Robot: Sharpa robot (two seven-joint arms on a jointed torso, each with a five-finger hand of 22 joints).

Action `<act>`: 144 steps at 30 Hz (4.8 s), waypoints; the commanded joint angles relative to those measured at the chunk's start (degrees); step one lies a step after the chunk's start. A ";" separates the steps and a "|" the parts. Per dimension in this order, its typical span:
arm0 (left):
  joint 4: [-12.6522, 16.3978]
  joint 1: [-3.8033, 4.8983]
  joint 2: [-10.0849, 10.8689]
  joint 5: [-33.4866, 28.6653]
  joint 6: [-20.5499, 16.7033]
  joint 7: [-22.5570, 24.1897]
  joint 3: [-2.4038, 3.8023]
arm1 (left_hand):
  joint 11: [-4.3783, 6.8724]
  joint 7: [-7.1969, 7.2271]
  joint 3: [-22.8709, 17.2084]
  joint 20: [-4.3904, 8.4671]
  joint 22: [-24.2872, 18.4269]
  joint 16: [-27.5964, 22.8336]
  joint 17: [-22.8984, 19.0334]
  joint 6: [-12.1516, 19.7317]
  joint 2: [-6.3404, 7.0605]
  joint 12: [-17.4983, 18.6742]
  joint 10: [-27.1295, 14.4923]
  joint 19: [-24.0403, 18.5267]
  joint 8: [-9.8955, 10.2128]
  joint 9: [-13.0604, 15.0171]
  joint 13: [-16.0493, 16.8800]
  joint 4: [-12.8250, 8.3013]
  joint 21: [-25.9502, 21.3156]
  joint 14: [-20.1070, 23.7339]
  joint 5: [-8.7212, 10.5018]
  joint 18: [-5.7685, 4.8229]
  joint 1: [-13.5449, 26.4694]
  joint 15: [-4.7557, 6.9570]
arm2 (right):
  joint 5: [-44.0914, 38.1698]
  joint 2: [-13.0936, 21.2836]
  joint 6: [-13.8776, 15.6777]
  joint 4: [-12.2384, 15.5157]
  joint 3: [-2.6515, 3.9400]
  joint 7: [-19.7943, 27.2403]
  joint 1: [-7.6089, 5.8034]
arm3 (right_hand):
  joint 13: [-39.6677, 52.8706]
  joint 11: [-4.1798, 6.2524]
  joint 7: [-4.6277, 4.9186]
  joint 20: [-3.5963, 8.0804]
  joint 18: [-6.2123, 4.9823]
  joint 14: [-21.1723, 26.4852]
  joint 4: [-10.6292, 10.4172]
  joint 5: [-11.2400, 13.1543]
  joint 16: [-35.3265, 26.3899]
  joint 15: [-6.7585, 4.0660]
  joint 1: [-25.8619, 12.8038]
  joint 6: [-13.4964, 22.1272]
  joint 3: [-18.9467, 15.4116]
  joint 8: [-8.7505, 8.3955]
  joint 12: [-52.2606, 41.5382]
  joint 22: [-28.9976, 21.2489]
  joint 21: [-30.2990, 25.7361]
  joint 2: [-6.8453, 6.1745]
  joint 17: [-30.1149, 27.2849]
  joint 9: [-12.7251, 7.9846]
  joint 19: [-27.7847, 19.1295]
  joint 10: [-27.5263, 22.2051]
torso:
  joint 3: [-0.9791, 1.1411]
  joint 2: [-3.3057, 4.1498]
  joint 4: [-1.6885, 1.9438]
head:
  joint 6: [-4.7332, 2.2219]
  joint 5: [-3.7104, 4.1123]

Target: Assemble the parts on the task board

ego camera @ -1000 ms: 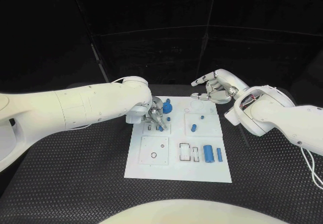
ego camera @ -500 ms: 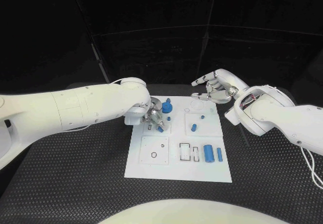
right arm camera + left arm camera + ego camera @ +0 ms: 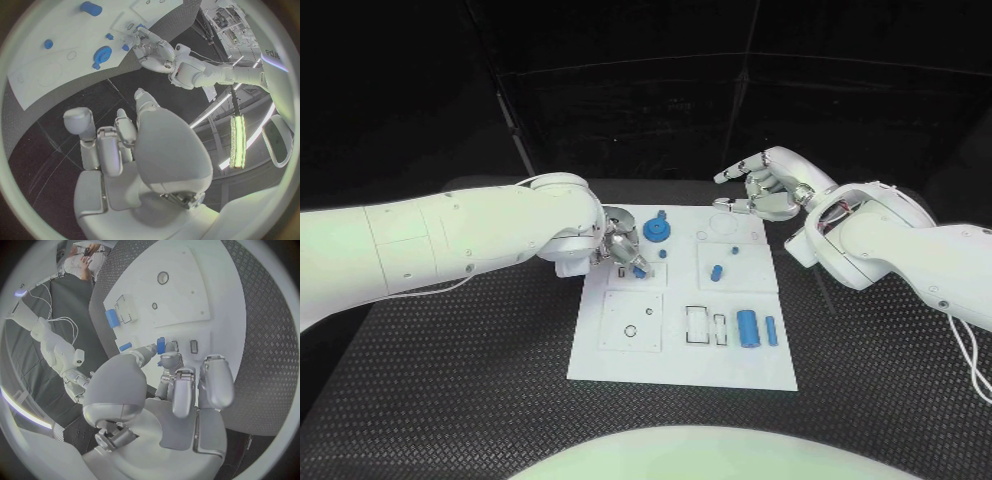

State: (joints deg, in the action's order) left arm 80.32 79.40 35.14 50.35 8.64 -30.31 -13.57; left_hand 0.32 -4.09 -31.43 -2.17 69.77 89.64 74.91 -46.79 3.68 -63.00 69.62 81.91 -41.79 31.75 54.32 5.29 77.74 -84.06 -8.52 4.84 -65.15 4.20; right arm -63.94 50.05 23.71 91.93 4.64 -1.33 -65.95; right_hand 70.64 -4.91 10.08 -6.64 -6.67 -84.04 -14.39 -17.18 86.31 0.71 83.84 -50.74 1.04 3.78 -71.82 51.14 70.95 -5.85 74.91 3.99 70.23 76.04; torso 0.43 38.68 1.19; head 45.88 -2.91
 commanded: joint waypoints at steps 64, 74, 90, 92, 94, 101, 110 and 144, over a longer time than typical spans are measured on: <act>1.28 -6.14 0.57 10.49 -13.22 0.60 -0.03 | 0.28 0.30 -12.75 0.00 1.52 0.36 15.09 -0.04 1.12 -0.88 1.47 0.97 -0.98 0.81 0.62 -10.15 1.00 -5.94 -0.29 -1.00 0.88 -0.05 | 0.10 -0.15 -0.86 -0.86 0.02 0.51 -0.08 | -0.09 0.10 -0.15 0.09 -0.74 -4.01 0.09 -0.35 -0.29 -0.29 -0.39 -0.61 -0.33 0.51 -0.09 -0.23 -0.34 0.33 7.25 0.13 -0.49 -0.19 | 0.16 -0.24 0.65 | 1.12 0.03; 0.91 -6.14 0.47 10.49 -11.35 0.42 -0.03 | 0.28 0.30 -12.80 0.00 1.53 0.36 15.09 -0.03 1.13 -0.88 1.47 0.97 -0.99 0.82 0.62 -10.15 1.01 -5.94 -0.29 -1.00 0.88 -0.05 | 0.28 -0.13 -1.05 -1.04 0.02 0.59 -0.08 | -0.10 0.11 -0.17 0.11 -0.75 -4.02 -0.03 -0.20 -0.30 -0.31 -0.60 -0.65 -0.44 0.51 -0.11 -0.32 -0.40 0.36 7.26 0.13 -0.51 -0.18 | 0.16 -0.24 0.68 | 1.31 0.07; 0.58 -6.14 0.53 9.47 -9.64 0.09 -0.01 | 0.47 0.51 -14.10 0.13 1.95 0.36 15.09 -0.26 1.97 -2.42 2.72 1.13 -1.77 1.45 2.34 -10.17 1.23 -5.94 -2.05 -1.07 1.82 0.11 | 0.29 -0.20 -1.09 -1.07 0.02 0.63 -0.07 | -0.13 0.12 -0.18 0.12 -0.75 -4.01 -0.04 -0.11 -0.33 -0.32 -0.64 -0.66 -0.47 0.51 -0.10 -0.34 -0.43 0.36 7.20 0.12 -0.50 -0.19 | 0.15 -0.17 0.66 | 1.38 -0.16; 0.52 -6.14 0.53 9.26 -9.22 0.03 0.00 | 0.51 0.55 -14.28 0.17 1.94 0.36 15.09 -0.28 2.08 -2.55 2.83 1.13 -1.89 1.57 2.47 -10.15 1.21 -5.94 -2.36 -1.06 2.03 0.15 | 0.29 -0.21 -1.11 -1.08 0.02 0.62 -0.07 | -0.13 0.12 -0.18 0.12 -0.75 -4.01 -0.04 -0.11 -0.33 -0.32 -0.64 -0.66 -0.47 0.51 -0.10 -0.34 -0.43 0.36 7.20 0.12 -0.50 -0.19 | 0.16 -0.16 0.69 | 1.46 -0.16; 0.41 -6.14 0.51 9.05 -8.82 -0.02 0.00 | 0.54 0.60 -14.35 0.19 1.93 0.36 15.09 -0.33 2.16 -2.74 2.99 1.12 -2.01 1.66 2.67 -10.09 1.20 -5.94 -2.54 -1.06 2.25 0.17 | 0.29 -0.25 -1.16 -1.10 0.02 0.61 -0.07 | -0.13 0.12 -0.18 0.12 -0.75 -4.01 -0.04 -0.11 -0.33 -0.32 -0.64 -0.66 -0.47 0.51 -0.10 -0.34 -0.43 0.36 7.20 0.12 -0.50 -0.19 | 0.18 -0.20 0.69 | 1.56 -0.29; -0.34 -6.12 0.13 8.15 -7.96 -0.10 0.03 | 0.73 0.86 -14.59 0.29 1.99 0.36 15.09 -0.57 2.18 -3.52 3.62 1.14 -2.51 2.07 3.49 -9.76 1.20 -5.94 -2.75 -1.06 3.00 0.31 | 0.30 -0.37 -1.30 -1.16 0.02 0.59 -0.07 | -0.20 0.14 -0.19 0.13 -0.77 -3.99 0.04 -0.15 -0.38 -0.33 -0.51 -0.67 -0.42 0.50 -0.05 -0.44 -0.49 0.44 7.12 0.12 -0.53 -0.24 | 0.21 -0.20 0.65 | 1.48 -0.27; -1.91 -6.03 -1.21 6.88 -6.16 -0.16 0.05 | 0.92 1.10 -14.70 0.43 2.05 0.36 15.09 -0.75 1.97 -4.20 4.14 1.16 -2.95 2.49 4.18 -9.40 1.21 -5.94 -2.71 -1.06 3.75 0.47 | 2.66 -0.41 -1.67 -1.25 0.02 0.60 -0.08 | -0.21 0.18 -0.22 0.15 -0.78 -3.98 0.22 -0.28 -0.44 -0.36 -0.23 -0.70 -0.32 0.50 -0.06 -0.54 -0.57 0.54 7.05 0.11 -0.55 -0.26 | 0.23 -0.19 0.65 | 1.41 -0.18; -5.37 -5.72 -3.98 5.93 -3.00 -0.20 0.07 | 2.07 2.54 -10.81 1.27 2.84 0.36 15.09 -2.69 0.96 -7.05 6.40 1.48 -4.43 4.16 6.95 -7.53 1.48 -5.94 -2.39 -1.20 6.60 1.39 | 3.20 -0.36 -2.39 -1.25 0.02 0.74 -0.08 | -0.67 0.19 -0.24 0.19 -1.18 -3.50 0.41 -0.32 -1.45 -0.40 -0.04 -0.76 -0.33 0.50 0.35 -2.76 -1.79 0.54 5.23 0.11 -1.69 -0.62 | 0.17 -0.22 0.73 | 1.56 0.13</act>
State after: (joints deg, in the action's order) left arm 74.85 74.40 31.37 57.00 2.63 -29.67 -13.00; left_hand 2.36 -1.59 -36.75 -1.24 72.58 89.64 74.91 -49.22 5.07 -69.90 75.78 83.24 -46.01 35.88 61.25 3.51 78.84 -83.85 -11.08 4.71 -58.51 5.23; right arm -60.95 49.69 21.71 90.58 4.63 -1.13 -65.94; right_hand 70.03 -4.71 9.74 -6.44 -6.67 -84.04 -14.38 -17.18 85.21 0.71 83.54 -51.08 0.73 3.98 -71.82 48.43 69.37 -5.55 74.91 4.03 68.77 75.83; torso 0.60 38.45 1.90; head 47.40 -2.82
